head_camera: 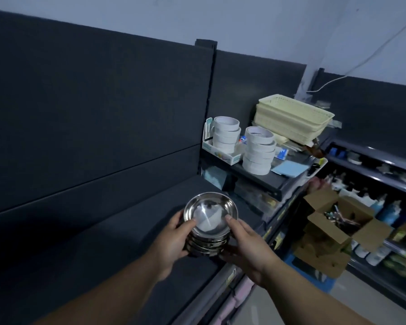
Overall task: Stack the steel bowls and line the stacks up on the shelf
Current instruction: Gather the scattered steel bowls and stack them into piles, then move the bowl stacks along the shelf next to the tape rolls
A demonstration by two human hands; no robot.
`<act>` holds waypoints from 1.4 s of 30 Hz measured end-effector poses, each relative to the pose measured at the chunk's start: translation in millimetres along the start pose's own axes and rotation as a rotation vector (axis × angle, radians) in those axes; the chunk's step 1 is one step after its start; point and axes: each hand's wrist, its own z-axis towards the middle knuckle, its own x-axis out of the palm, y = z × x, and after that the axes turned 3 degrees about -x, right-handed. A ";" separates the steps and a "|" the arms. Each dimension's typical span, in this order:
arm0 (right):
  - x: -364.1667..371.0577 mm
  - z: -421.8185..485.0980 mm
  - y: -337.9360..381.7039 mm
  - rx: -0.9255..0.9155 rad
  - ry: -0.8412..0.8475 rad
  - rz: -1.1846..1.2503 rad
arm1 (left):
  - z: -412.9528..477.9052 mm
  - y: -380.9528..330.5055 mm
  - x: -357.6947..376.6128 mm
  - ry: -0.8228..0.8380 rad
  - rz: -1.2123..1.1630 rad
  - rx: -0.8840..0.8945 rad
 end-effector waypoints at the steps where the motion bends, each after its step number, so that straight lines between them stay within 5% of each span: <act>1: 0.9 15.4 1.6 0.011 0.018 -0.015 | 10.0 -1.0 -1.6 -0.024 -0.011 0.000; 20: 13.2 206.3 37.4 -0.007 0.350 -0.161 | 109.8 -29.8 27.0 -0.638 -0.162 0.108; 35: 13.1 221.4 15.5 -0.126 0.553 -0.258 | 104.7 -16.8 29.3 -0.697 -0.257 0.123; 42: -13.8 162.2 -8.5 -0.145 0.479 -0.466 | 26.9 11.9 38.6 -0.860 0.131 0.052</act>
